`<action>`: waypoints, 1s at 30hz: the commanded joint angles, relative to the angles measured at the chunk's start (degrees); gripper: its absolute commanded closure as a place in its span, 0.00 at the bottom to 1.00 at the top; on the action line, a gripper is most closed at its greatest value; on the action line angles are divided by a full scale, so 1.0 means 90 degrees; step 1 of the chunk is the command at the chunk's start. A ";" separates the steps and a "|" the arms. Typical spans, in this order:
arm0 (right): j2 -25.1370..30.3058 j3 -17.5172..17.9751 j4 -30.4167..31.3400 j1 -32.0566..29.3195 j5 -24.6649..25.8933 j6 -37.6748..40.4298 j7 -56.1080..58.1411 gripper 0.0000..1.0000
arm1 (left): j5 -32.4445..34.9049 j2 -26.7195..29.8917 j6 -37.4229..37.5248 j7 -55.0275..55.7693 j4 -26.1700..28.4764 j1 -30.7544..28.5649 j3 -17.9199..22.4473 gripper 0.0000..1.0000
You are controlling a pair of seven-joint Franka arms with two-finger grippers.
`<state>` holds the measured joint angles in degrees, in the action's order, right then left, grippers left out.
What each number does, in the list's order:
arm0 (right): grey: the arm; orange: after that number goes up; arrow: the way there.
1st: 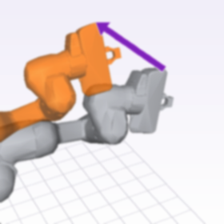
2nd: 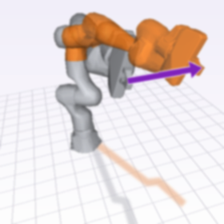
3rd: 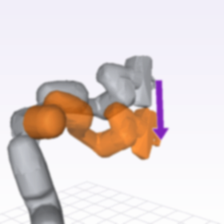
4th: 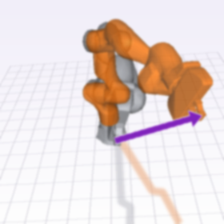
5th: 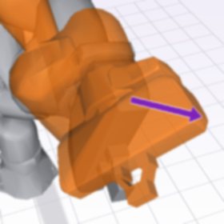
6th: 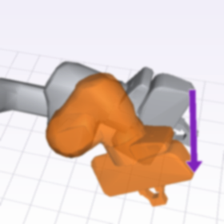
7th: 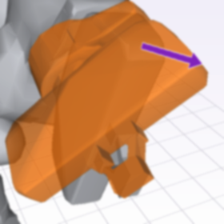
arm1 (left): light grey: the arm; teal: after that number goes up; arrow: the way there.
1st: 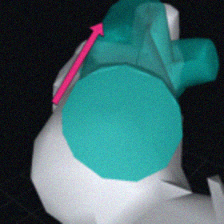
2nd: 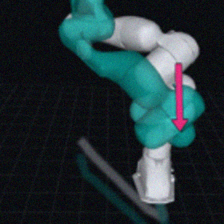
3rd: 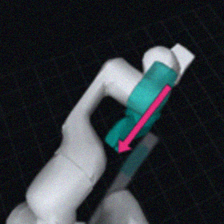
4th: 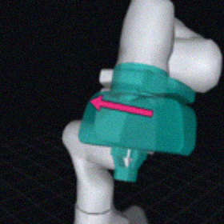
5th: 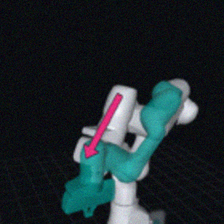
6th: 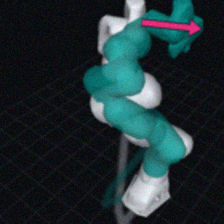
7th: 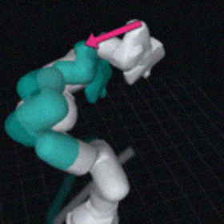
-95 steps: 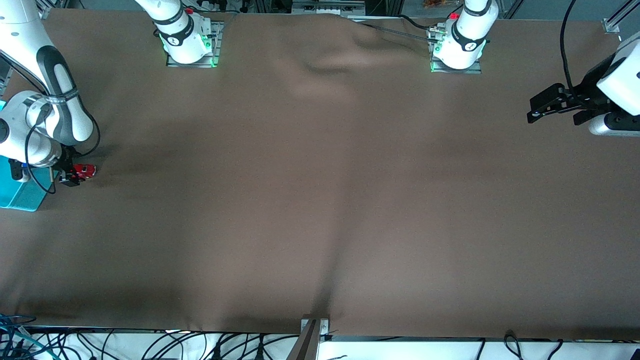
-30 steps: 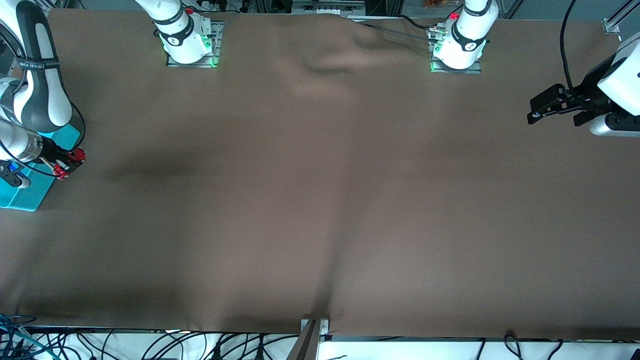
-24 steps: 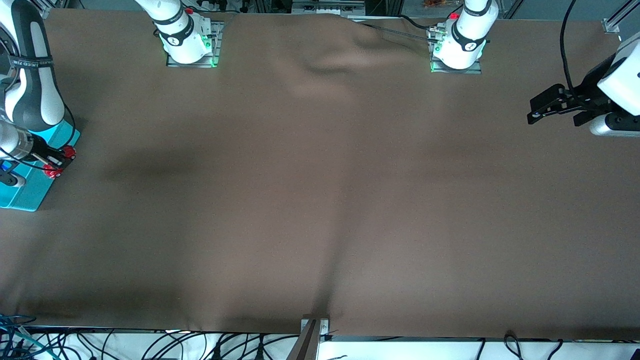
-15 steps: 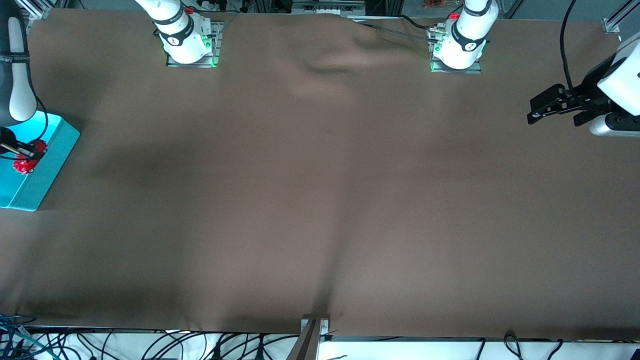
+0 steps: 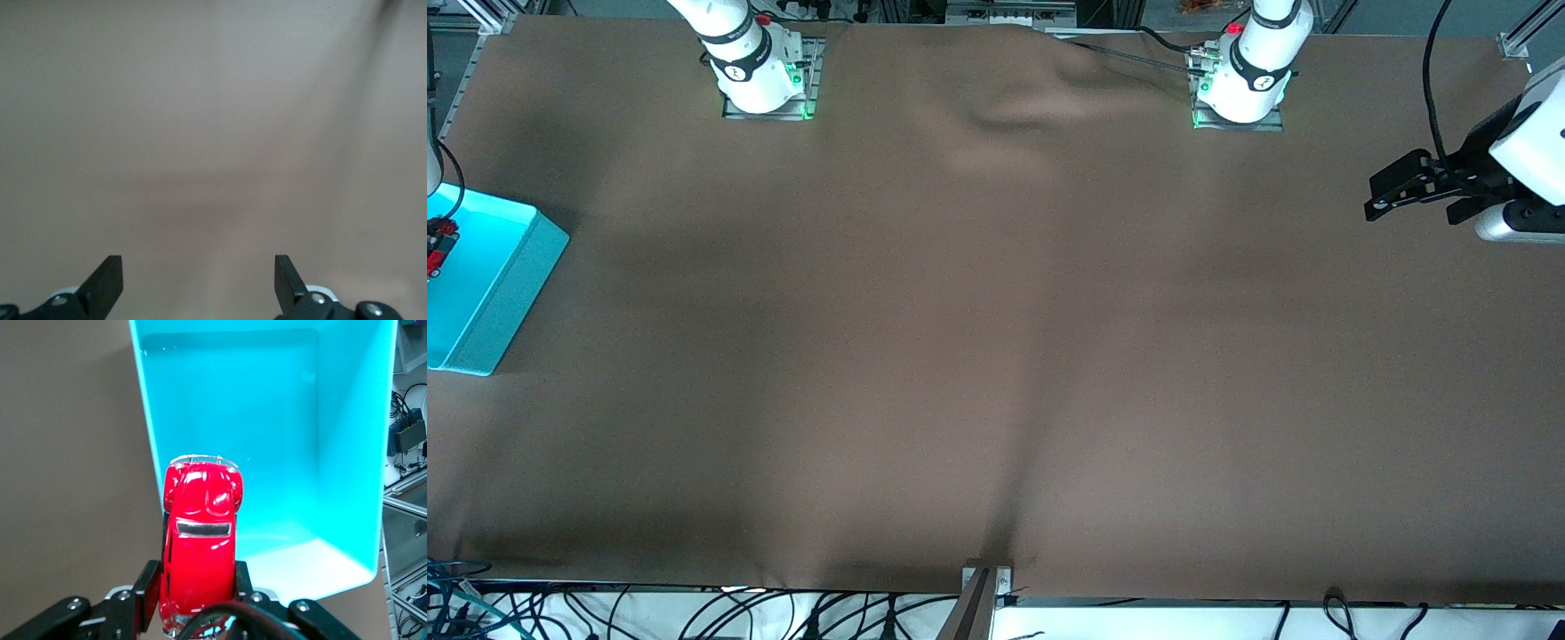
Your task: Wind red beetle toy and store in blue box
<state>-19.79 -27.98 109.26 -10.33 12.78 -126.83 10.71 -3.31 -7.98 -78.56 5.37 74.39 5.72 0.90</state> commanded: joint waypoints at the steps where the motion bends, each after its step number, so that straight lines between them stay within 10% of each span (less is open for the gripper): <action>1: -0.0232 0.0003 -0.0148 -0.0142 0.0006 -0.0254 0.0304 1.00 | -0.0101 0.0007 -0.0031 -0.0001 -0.0014 0.0038 0.0056 0.00; 30: -0.1453 0.0071 -0.0236 -0.1147 -0.0004 -0.1474 0.1525 1.00 | -0.0101 0.0007 -0.0031 -0.0001 -0.0014 0.0038 0.0056 0.00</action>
<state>-30.44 -28.00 108.63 -18.11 12.77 -137.81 21.11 -3.31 -7.98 -78.56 5.37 74.39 5.72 0.90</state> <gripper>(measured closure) 0.511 0.000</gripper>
